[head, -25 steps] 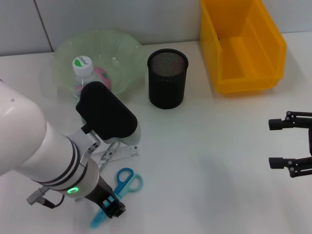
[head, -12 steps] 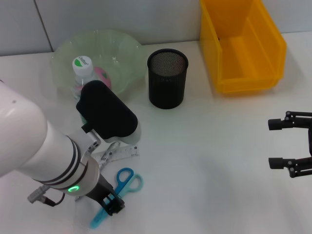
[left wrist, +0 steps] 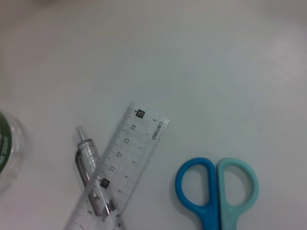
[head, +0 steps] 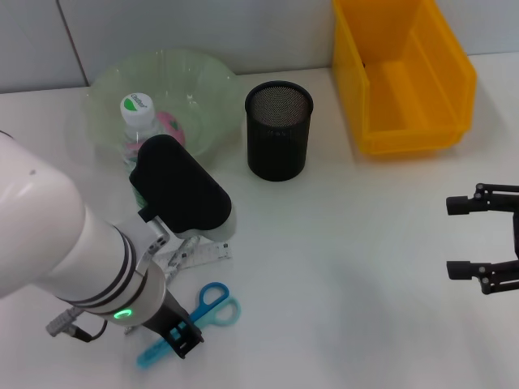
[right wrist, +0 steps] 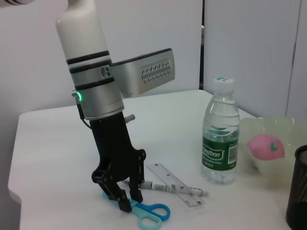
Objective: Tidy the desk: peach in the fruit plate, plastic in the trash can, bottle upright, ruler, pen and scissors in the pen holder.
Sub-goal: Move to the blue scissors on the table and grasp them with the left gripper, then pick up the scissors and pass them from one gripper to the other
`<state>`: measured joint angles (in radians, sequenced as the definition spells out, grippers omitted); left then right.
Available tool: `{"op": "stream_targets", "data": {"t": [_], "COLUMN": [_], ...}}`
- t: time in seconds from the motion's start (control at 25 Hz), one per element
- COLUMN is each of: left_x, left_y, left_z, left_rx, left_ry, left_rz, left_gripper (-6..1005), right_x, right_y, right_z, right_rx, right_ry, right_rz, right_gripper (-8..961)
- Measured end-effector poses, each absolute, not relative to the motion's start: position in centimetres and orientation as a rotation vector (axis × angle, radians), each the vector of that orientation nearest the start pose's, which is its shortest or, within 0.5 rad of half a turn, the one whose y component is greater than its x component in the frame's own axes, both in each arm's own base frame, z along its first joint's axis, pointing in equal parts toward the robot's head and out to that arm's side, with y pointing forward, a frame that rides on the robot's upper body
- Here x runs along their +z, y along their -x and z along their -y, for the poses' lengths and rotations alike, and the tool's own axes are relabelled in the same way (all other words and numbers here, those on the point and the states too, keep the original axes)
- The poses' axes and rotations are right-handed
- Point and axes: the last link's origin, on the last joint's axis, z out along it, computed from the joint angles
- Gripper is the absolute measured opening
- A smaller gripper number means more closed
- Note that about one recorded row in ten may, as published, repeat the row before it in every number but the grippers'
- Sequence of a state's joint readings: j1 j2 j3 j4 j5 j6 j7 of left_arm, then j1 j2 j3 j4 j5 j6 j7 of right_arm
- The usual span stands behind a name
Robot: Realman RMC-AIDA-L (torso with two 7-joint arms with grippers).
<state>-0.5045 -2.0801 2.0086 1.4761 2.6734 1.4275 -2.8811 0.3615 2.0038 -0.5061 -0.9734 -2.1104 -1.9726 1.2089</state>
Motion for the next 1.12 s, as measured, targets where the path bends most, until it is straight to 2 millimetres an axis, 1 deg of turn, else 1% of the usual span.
{"op": "stream_targets", "data": {"t": [0.28, 0.44, 0.48, 0.68, 0.84, 0.96, 1.0, 1.12], "left_x": [-8.7, -8.6, -8.3, -8.2, -7.8, -7.6, -7.6, -7.3], "left_y": [16.1, 15.6, 15.1, 14.7, 13.7, 13.5, 13.5, 12.8], "left_z": [-28.4, -28.3, -28.4, -28.3, -28.3, -28.5, -28.5, -28.6], "left_rx": [0.774, 0.748, 0.720, 0.702, 0.643, 0.620, 0.620, 0.572], "left_ry": [2.646, 2.654, 2.656, 2.658, 2.661, 2.651, 2.651, 2.650], "left_rz": [0.669, 0.653, 0.643, 0.629, 0.596, 0.584, 0.584, 0.560], "left_gripper": [237, 236, 235, 235, 234, 234, 234, 233], "right_x": [9.5, 9.6, 9.7, 10.1, 11.1, 12.1, 12.1, 12.7], "right_y": [-29.6, -29.7, -29.7, -29.8, -30.1, -30.1, -30.1, -30.4], "right_z": [-26.5, -26.4, -26.4, -26.4, -26.5, -26.6, -26.6, -26.6], "right_rx": [0.549, 0.550, 0.551, 0.557, 0.590, 0.657, 0.657, 0.686], "right_ry": [2.788, 2.779, 2.776, 2.745, 2.673, 2.581, 2.581, 2.519], "right_rz": [-0.231, -0.239, -0.241, -0.247, -0.257, -0.258, -0.258, -0.286], "right_gripper": [820, 820, 820, 820, 819, 819, 819, 819]}}
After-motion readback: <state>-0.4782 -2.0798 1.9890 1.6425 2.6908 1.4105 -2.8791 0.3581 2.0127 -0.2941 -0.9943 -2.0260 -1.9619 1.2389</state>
